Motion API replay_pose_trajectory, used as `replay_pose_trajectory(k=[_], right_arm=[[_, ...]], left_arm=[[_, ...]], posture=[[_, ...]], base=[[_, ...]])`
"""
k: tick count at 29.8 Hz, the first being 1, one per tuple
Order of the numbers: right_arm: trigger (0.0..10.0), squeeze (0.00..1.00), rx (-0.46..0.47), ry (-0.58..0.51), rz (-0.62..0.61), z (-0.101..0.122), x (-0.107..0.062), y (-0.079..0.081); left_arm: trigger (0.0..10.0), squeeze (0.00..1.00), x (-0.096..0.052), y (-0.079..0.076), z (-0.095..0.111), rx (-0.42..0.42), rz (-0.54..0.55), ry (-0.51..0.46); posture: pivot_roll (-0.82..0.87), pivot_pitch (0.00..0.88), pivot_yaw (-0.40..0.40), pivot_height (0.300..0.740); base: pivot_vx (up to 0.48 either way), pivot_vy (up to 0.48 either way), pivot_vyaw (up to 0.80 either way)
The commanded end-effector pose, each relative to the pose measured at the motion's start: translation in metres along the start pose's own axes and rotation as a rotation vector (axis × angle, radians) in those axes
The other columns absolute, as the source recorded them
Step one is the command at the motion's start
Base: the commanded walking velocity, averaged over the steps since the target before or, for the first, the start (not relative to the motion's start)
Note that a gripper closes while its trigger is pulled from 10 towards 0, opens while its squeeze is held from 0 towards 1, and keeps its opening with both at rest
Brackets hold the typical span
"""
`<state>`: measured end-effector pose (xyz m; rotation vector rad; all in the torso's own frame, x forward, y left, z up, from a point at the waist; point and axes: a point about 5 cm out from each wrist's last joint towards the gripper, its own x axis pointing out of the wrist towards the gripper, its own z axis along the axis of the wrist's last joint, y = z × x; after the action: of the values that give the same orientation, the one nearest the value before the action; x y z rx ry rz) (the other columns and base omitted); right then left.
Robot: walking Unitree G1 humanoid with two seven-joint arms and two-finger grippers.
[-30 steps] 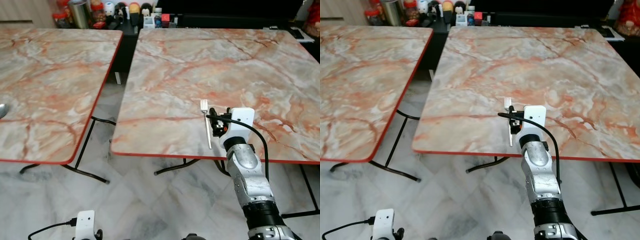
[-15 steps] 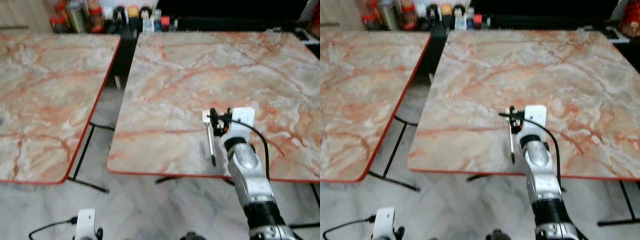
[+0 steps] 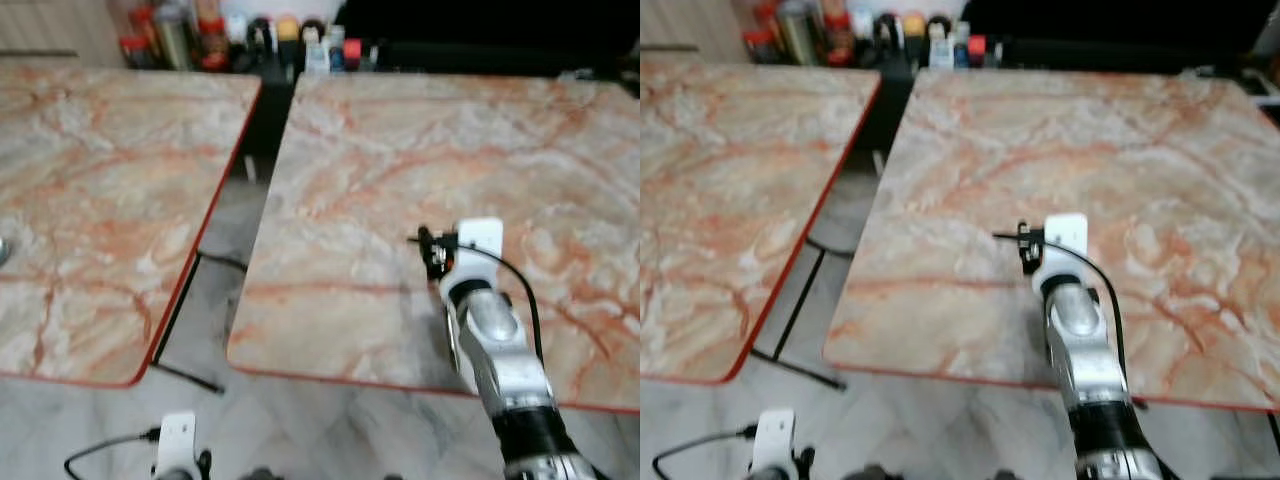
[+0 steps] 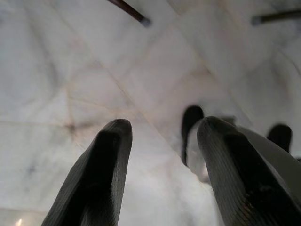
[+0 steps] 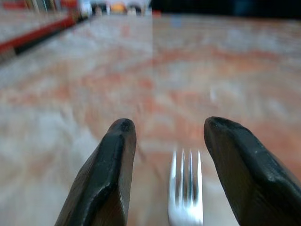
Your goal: Setting the table
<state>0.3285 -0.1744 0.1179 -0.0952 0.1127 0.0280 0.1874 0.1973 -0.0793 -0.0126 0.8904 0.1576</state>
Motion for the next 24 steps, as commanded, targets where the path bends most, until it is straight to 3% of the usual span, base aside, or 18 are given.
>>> replay_pose_trajectory(k=[1, 5, 6, 7, 11, 12, 13, 19, 24], right_arm=[[10.0, 0.0, 0.011, 0.019, -0.007, 0.0, -0.002, -0.001], [10.0, 0.0, 0.014, 0.057, -0.024, -0.003, -0.002, -0.002], [10.0, 0.17, 0.015, 0.059, -0.022, -0.003, -0.002, -0.002], [10.0, 1.0, 0.022, 0.062, -0.024, -0.002, -0.002, -0.002], [10.0, 1.0, 0.035, 0.067, -0.028, -0.002, -0.002, -0.001], [10.0, 0.2, 0.028, 0.07, -0.028, 0.0, 0.0, -0.001], [10.0, 0.0, 0.026, 0.073, -0.028, 0.001, 0.001, -0.001], [10.0, 0.0, 0.043, 0.109, -0.033, -0.001, 0.007, -0.002], [10.0, 0.0, 0.029, 0.065, 0.0, 0.013, 0.016, 0.0]], left_arm=[[10.0, 0.0, -0.002, 0.004, -0.009, 0.012, 0.007, 0.037], [10.0, 0.0, -0.001, 0.005, -0.008, 0.013, 0.007, 0.038], [10.0, 0.0, -0.001, 0.005, -0.008, 0.013, 0.007, 0.038], [10.0, 0.0, -0.002, 0.005, -0.009, 0.013, 0.007, 0.038], [10.0, 0.0, -0.002, 0.005, -0.009, 0.014, 0.007, 0.039], [10.0, 0.0, -0.002, 0.005, -0.009, 0.013, 0.008, 0.04], [10.0, 0.0, -0.002, 0.006, -0.009, 0.013, 0.008, 0.042], [10.0, 0.0, -0.002, 0.006, -0.01, 0.01, 0.009, 0.044], [10.0, 0.0, -0.002, 0.007, -0.011, 0.007, 0.011, 0.05]], posture=[[-0.04, 0.134, -0.007, 0.711], [-0.04, 0.147, -0.001, 0.711], [-0.04, 0.147, -0.001, 0.711], [-0.04, 0.147, -0.001, 0.711], [-0.04, 0.147, -0.001, 0.711], [-0.04, 0.156, 0.002, 0.711], [-0.04, 0.157, 0.003, 0.711], [-0.04, 0.162, 0.008, 0.711], [-0.04, 0.162, 0.008, 0.711]], base=[[0.0, 0.0, 0.0], [0.0, 0.0, 0.0], [0.0, 0.0, 0.0], [0.0, 0.0, 0.0], [0.0, 0.0, 0.0], [0.0, 0.0, 0.0], [0.0, 0.0, 0.0], [0.0, 0.0, 0.0], [0.0, 0.0, 0.0]])
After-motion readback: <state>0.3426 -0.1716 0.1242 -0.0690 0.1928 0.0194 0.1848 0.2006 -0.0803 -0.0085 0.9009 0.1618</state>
